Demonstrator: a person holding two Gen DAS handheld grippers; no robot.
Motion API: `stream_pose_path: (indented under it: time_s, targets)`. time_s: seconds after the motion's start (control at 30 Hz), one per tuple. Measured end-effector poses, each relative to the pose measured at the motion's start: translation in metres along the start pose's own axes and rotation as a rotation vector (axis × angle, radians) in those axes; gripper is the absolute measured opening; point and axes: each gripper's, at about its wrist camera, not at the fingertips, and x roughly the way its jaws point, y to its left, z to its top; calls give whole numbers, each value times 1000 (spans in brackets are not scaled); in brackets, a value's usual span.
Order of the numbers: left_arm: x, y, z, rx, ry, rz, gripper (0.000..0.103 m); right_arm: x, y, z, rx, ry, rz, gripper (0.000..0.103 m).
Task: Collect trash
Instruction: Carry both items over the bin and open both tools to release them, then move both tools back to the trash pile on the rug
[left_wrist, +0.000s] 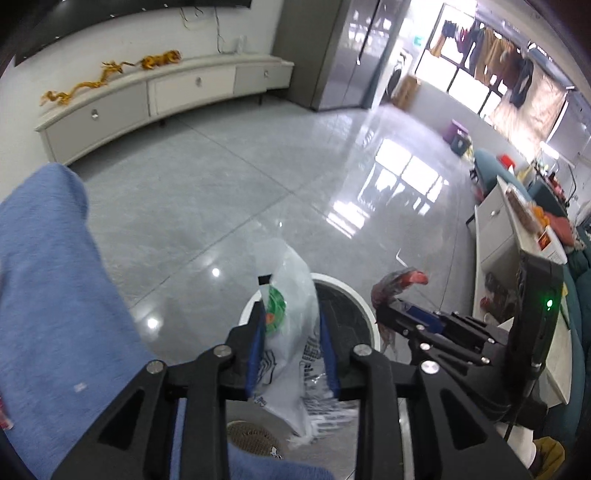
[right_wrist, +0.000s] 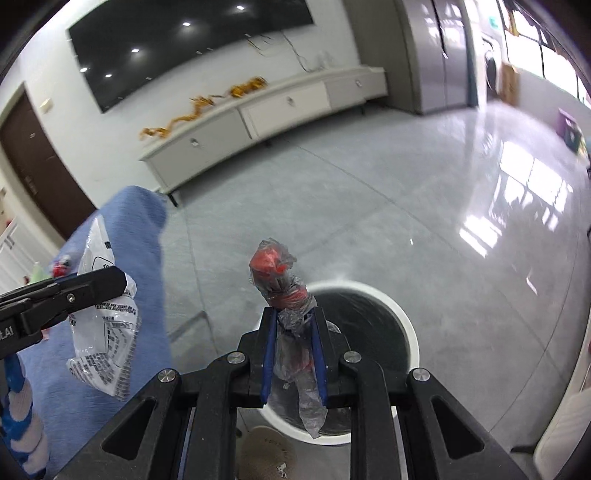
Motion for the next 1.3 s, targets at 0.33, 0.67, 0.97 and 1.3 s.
stream_pose_path:
  time_s: [0.33,0.67,0.97,1.3]
  targets:
    - [53,-9,2,-26,61,-27,50,35,-42,-14,79,64,-23,46]
    - [2,-12,-3,19,-63,108,50,1,-24,-7,88,-15,-7,47]
    - [-89,-2,-19,23,-251,241,50,-58,18,4,43,-136,24,52]
    - [-182,28,-54,-29,-412,323,51,-118,87,8,-53,-253,82,58]
